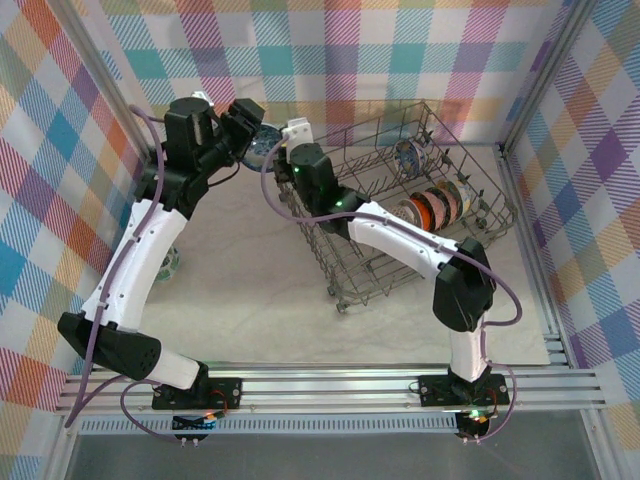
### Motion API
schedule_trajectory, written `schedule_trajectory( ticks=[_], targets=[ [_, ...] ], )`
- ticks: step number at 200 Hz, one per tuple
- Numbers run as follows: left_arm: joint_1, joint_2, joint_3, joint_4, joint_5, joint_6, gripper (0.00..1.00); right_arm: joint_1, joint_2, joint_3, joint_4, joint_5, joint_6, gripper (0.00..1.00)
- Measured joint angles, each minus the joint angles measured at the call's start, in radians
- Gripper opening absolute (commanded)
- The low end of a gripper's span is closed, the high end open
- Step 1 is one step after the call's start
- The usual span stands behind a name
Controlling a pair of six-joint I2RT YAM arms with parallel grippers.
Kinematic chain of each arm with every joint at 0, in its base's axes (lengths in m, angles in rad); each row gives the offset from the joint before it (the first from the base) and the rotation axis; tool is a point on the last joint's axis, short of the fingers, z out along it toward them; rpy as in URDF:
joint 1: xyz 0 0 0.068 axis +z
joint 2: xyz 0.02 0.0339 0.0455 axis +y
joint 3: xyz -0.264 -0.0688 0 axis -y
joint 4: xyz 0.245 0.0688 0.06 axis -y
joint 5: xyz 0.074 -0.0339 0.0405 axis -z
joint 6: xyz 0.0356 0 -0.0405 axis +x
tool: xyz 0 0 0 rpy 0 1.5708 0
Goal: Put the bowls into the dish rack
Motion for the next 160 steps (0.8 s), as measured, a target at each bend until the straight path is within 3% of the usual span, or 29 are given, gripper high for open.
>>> schedule_trajectory(
  ticks=[25, 79, 160],
  targets=[
    [0.0, -0.003, 0.04, -0.006, 0.001, 0.071, 0.73, -0.034, -0.031, 0.0, -0.029, 0.024, -0.004, 0.04],
    [0.002, -0.003, 0.062, -0.051, 0.005, 0.211, 0.73, -0.124, -0.126, -0.001, -0.068, 0.102, -0.051, 0.01],
    [0.032, 0.097, 0.068, -0.11, 0.13, 0.33, 0.73, -0.372, -0.173, -0.021, -0.293, 0.283, -0.156, 0.0]
  ],
)
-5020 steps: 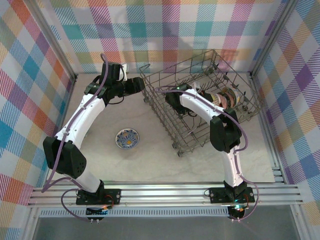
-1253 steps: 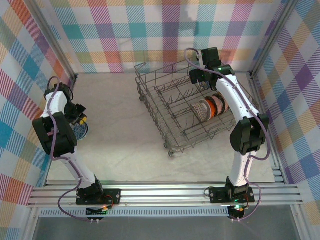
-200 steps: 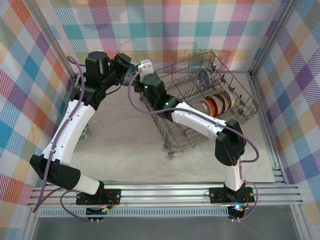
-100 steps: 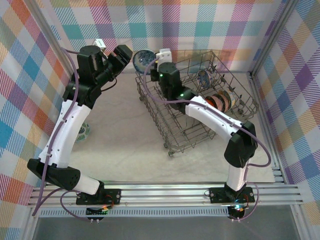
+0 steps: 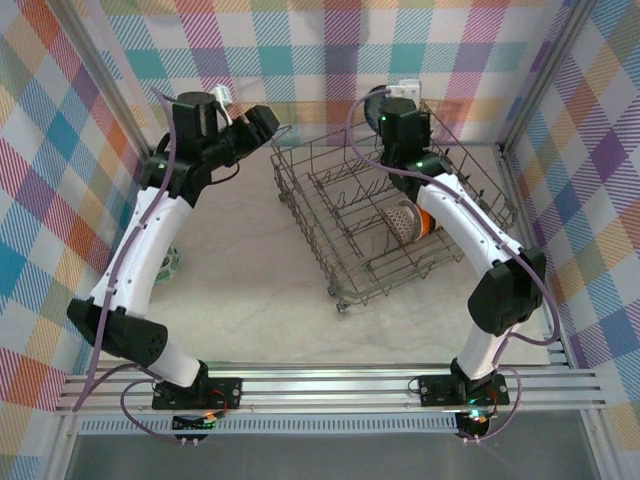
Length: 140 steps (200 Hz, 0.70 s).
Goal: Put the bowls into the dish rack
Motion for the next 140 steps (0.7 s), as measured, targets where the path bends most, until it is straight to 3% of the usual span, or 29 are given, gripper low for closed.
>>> schedule_trajectory(
  ticks=[32, 67, 140],
  targets=[
    [0.006, 0.083, 0.0, -0.036, 0.059, 0.034, 0.73, -0.039, 0.024, 0.015, -0.082, 0.048, -0.013, 0.0],
    [0.017, 0.15, 0.006, -0.055, 0.117, 0.066, 0.73, -0.053, 0.15, 0.093, -0.172, 0.077, -0.015, 0.0],
    [0.058, 0.205, 0.013, -0.059, 0.177, 0.092, 0.73, -0.053, 0.327, 0.17, -0.318, 0.119, -0.022, 0.0]
  ],
)
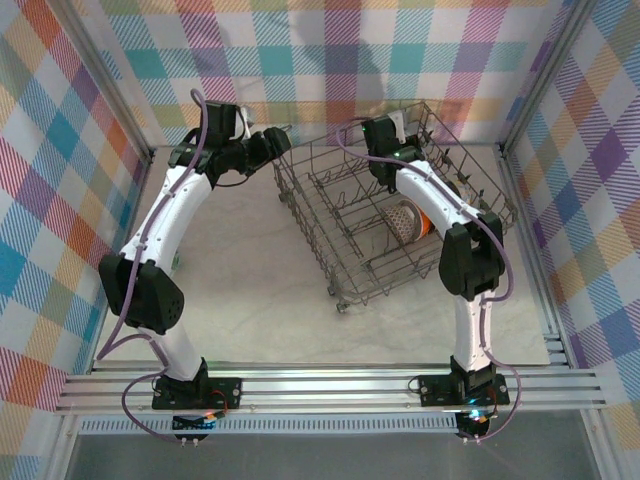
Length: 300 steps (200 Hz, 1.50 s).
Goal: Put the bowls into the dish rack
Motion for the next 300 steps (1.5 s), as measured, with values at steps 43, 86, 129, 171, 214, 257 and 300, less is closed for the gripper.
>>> schedule_trajectory(
  ticks=[43, 86, 129, 171, 214, 257, 300],
  targets=[
    [0.005, 0.035, 0.002, 0.0, 0.027, 0.007, 0.73, 0.0, 0.03, 0.049, -0.026, 0.026, 0.009, 0.0],
    [0.005, 0.069, 0.013, 0.0, 0.046, 0.007, 0.73, 0.0, 0.096, 0.154, -0.088, 0.039, 0.023, 0.01],
    [0.006, 0.069, 0.014, -0.003, 0.057, 0.011, 0.73, 0.002, 0.132, 0.183, -0.149, 0.073, 0.037, 0.03],
    [0.006, 0.069, 0.014, -0.003, 0.061, 0.012, 0.73, 0.014, 0.154, 0.224, -0.176, 0.105, 0.036, 0.04],
    [0.006, 0.07, 0.014, -0.008, 0.065, 0.014, 0.73, 0.039, 0.203, 0.262, -0.179, 0.117, 0.006, 0.05],
    [0.006, 0.07, 0.013, -0.008, 0.065, 0.014, 0.73, 0.05, 0.237, 0.296, -0.186, 0.136, -0.028, 0.07],
    [0.009, 0.07, 0.01, -0.008, 0.065, 0.015, 0.73, 0.053, 0.246, 0.301, -0.188, 0.148, -0.043, 0.08]
  ],
)
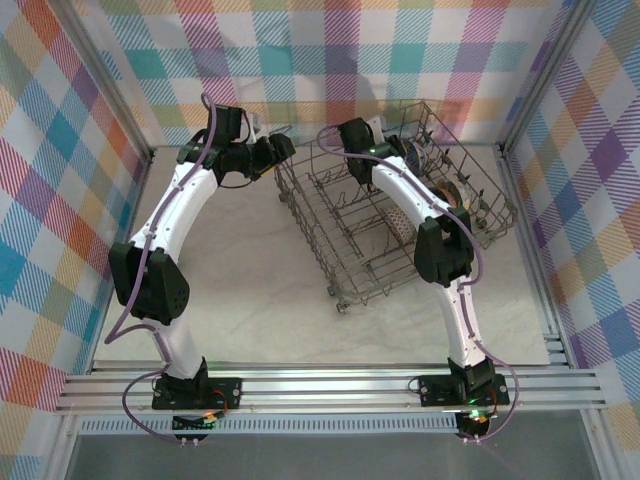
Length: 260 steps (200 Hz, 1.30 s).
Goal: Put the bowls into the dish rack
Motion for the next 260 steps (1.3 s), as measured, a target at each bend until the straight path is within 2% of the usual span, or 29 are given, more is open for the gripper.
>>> schedule_trajectory(
  ticks=[73, 156, 197, 260],
  targets=[
    [0.003, 0.0, -0.018, -0.016, 0.0, 0.0, 0.73, 0.002, 0.017, 0.035, -0.034, 0.013, 0.002, 0.07],
    [0.003, 0.0, -0.072, -0.013, 0.025, -0.006, 0.72, 0.001, 0.058, 0.174, -0.263, 0.048, 0.148, 0.0],
    [0.001, 0.0, -0.109, 0.015, 0.054, -0.015, 0.68, 0.007, 0.08, 0.204, -0.293, 0.066, 0.174, 0.0],
    [-0.016, -0.037, -0.186, 0.089, 0.089, -0.034, 0.51, 0.016, 0.106, 0.222, -0.275, 0.087, 0.148, 0.01]
  ],
)
